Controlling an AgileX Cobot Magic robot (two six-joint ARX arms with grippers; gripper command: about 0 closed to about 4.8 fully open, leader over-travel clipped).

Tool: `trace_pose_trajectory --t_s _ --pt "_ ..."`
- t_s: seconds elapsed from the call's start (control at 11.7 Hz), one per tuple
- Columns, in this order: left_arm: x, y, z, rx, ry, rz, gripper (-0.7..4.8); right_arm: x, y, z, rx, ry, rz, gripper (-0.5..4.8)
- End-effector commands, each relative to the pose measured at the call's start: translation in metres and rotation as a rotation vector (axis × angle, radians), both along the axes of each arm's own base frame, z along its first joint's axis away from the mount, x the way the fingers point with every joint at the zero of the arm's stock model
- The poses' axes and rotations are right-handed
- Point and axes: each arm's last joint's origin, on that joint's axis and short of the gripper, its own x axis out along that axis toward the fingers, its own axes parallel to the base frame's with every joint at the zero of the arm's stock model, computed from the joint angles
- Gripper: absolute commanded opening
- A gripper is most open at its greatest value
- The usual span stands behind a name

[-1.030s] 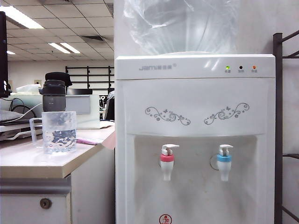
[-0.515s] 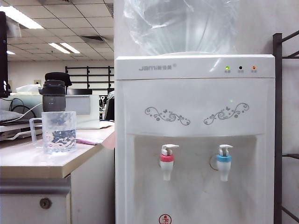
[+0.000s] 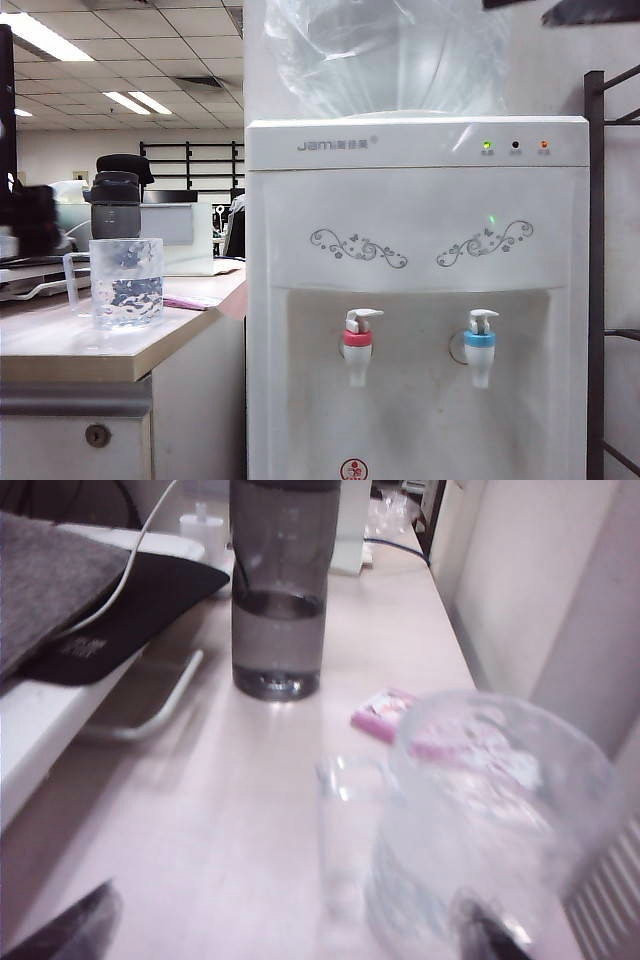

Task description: Pick up the plastic mug from the left desk, go to the hot water outlet of the water dispenser, press the vertical switch to get some water, then put the mug back on the desk.

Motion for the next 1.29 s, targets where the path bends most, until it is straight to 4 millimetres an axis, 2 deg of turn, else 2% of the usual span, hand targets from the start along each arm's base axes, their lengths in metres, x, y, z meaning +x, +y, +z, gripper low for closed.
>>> trace_pose_trajectory --t_s 0.09,0.6,0.86,0.94,1.03,1.12,1.2,1.29 --pt "0.059 0.002 -0.017 0.015 0.002 0.094 4.79 0.008 0.003 -0.002 -0.001 -0.006 -0.002 3.73" --pt "0.096 0.003 -0.039 0.042 0.023 0.099 4.79 0.008 0.003 -0.004 -0.007 0.009 -0.002 3.73" --pt "0.096 0.007 -0.041 0.042 0.027 0.108 4.79 0.008 0.003 -0.007 -0.01 0.018 -0.001 3.73" --pt "0.096 0.007 -0.041 0.042 0.025 0.108 4.63 0.008 0.003 -0.007 -0.011 0.018 -0.001 3.73" --pt "0.096 0.006 -0.041 0.04 0.024 0.096 2.47 0.008 0.003 -0.007 -0.008 0.012 -0.002 3.73" --pt "0.096 0.006 -0.041 0.037 0.024 0.073 0.71 0.008 0.003 -0.007 -0.008 0.012 -0.002 3.73" --pt "0.096 0.005 -0.041 0.035 0.024 0.053 0.12 0.008 0.003 -0.007 -0.007 0.011 -0.001 3.73" --pt "0.096 0.005 -0.041 0.035 0.024 0.053 -0.06 0.008 0.003 -0.007 -0.008 0.011 -0.001 3.73"
